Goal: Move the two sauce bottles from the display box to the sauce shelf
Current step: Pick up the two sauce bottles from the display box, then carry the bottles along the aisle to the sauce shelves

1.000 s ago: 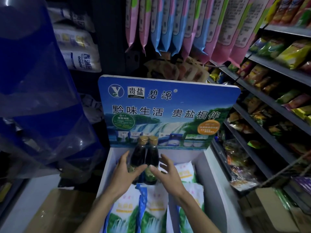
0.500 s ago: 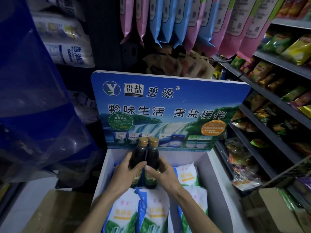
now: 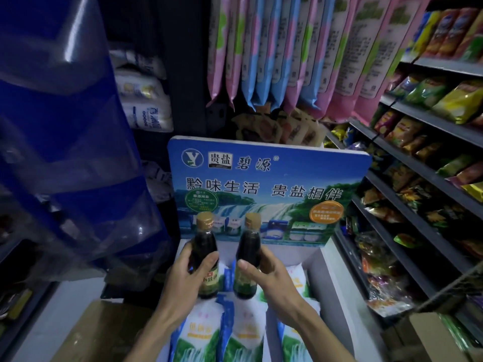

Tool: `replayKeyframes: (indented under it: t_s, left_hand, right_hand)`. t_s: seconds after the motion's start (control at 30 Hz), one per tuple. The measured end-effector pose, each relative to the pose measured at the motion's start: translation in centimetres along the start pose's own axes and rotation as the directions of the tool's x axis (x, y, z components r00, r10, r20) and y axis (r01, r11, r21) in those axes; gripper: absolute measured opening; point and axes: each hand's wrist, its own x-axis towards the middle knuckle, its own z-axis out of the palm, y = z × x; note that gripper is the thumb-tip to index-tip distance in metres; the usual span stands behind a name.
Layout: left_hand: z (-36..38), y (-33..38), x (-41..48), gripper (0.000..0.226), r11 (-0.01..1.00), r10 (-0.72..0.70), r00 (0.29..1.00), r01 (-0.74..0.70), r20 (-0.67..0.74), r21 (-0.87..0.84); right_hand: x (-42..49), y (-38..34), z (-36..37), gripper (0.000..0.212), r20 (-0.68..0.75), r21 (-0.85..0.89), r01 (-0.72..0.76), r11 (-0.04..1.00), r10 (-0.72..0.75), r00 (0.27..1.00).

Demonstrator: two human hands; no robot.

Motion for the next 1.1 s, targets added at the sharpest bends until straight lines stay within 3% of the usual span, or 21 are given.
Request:
replayKeyframes:
  t_s: [0.23,0.33,0.37,0.43,0.5,0.53,0.6,0.7,0.8,0.9,1.03,1.1]
  left_hand:
    - [-5.0,5.7,-6.5,0.035,0.994,0.092,0.976,-0.103,-0.197,-0.044]
    - [-8.3,7.3,-9.8,0.054,0.993,0.117,0.937,-0.119,-0.329,0.012]
    - [-9.5,7.9,-10.8,0.049,0.995,0.089,0.925,-0.097,-0.37,-0.004]
    - [-12.4,9.3,-13.0,0.052,0.996,0.02,0.898,-0.055,-0.44,-0.067]
    - [-15.0,10.1,-14.7,0.095,0.997,0.011,0.884,-0.048,-0.468,-0.067]
    - [-16.4,10.3,-15.9,0.099,0.996,-0.002,0.849,-0.046,-0.529,-0.077]
    - [-19.4,11.3,-18.1,0.08,0.988,-0.016,0.792,-0.081,-0.611,-0.13]
    - [-23.2,12.7,-20.5,0.105,0.988,-0.027,0.766,-0.077,-0.642,-0.133]
    - [-28.0,12.7,-22.2,0.093,0.979,-0.043,0.679,-0.116,-0.733,-0.165]
    - [-32.7,12.3,-22.7,0.111,0.991,0.025,0.671,-0.114,-0.741,-0.07]
    - [-38.9,13.5,-22.2,0.079,0.983,0.093,0.688,-0.18,-0.72,-0.044]
    - [-43.1,13.0,-21.6,0.091,0.984,0.145,0.677,-0.177,-0.722,0.032]
  right_hand:
    - [-3.9,-7.0,4.2,0.047,0.165,0.095,0.024,0.995,-0.039,0.985]
    - [-4.9,-8.9,7.1,0.048,0.282,0.103,0.059,0.993,-0.085,0.956]
    - [-5.3,-9.5,8.3,0.054,0.317,0.096,0.06,0.994,-0.087,0.944]
    - [-5.8,-10.5,11.1,0.067,0.412,0.107,0.048,0.993,-0.088,0.907]
    - [-6.2,-11.5,13.8,0.055,0.499,0.121,0.031,0.992,-0.087,0.862]
    - [-6.5,-12.1,15.3,0.046,0.545,0.122,0.017,0.992,-0.081,0.834]
    - [-7.2,-12.8,18.9,0.043,0.619,0.112,0.028,0.993,-0.092,0.78]
    - [-7.9,-13.3,23.9,0.057,0.676,0.122,0.02,0.992,-0.098,0.731]
    - [-8.0,-13.7,28.7,0.057,0.726,0.094,-0.032,0.995,-0.047,0.687]
    - [-7.4,-13.8,33.8,0.06,0.748,0.067,-0.019,0.998,-0.037,0.663]
    - [-6.4,-14.1,41.3,0.047,0.745,0.086,0.001,0.996,-0.065,0.664]
    - [-5.7,-14.4,44.8,0.036,0.739,0.092,0.012,0.996,-0.077,0.669]
